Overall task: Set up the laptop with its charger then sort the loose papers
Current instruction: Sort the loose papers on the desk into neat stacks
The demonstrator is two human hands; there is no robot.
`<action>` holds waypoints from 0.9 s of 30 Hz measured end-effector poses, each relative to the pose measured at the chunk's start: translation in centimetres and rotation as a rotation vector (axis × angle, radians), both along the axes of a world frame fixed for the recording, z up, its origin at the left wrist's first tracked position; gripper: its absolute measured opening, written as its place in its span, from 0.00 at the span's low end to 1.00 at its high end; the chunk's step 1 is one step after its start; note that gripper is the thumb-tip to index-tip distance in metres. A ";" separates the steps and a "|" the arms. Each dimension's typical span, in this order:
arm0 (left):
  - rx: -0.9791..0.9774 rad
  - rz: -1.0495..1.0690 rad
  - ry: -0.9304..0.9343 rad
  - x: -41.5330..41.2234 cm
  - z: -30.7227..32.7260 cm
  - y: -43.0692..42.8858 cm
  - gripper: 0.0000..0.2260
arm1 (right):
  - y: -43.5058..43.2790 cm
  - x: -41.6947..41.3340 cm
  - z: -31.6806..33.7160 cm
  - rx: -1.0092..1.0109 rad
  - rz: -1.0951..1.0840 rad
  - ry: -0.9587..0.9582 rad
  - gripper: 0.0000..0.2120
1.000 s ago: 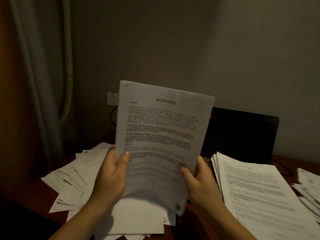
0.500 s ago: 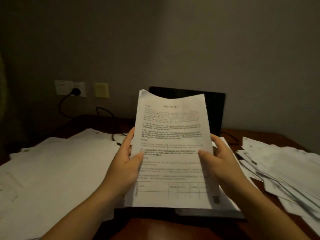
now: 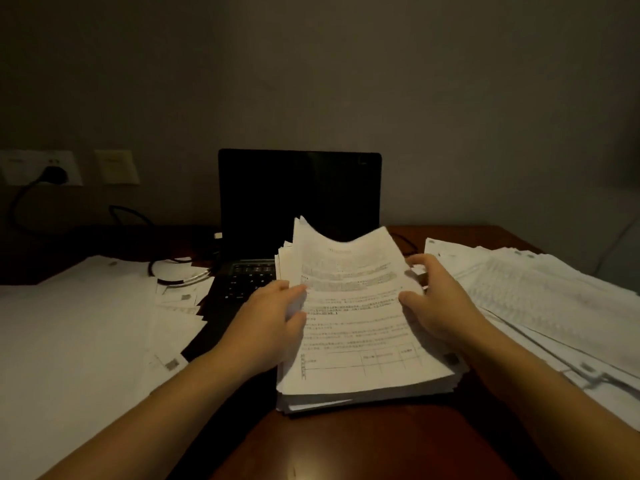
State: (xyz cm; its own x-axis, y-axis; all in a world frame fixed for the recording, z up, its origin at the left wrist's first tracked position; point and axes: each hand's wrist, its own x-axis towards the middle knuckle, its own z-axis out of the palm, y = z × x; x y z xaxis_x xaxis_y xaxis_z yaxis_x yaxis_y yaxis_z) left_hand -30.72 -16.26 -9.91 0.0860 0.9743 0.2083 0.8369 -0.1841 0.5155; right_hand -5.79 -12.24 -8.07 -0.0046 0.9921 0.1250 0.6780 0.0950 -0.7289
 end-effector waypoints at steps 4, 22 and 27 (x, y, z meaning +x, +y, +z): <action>-0.085 0.064 0.294 -0.1 -0.8 -0.2 0.21 | 0.5 -0.3 -1.2 -0.081 0.030 -0.513 0.15; -0.134 0.316 0.332 -11.7 0.5 -5.8 0.26 | -3.0 -15.9 0.9 0.283 0.426 -0.277 0.10; -0.259 0.453 0.305 -18.3 0.8 -9.0 0.25 | -3.9 -23.4 1.1 0.108 0.570 -0.091 0.04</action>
State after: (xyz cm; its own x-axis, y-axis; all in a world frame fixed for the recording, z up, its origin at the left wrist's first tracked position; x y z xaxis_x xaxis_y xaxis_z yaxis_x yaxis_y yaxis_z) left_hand -49.05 -25.27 -9.07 -0.3310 0.9436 -0.0094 0.9198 0.3248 0.2200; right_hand -29.24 -16.17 -7.00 -0.5493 0.8116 0.1991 0.5572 0.5333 -0.6365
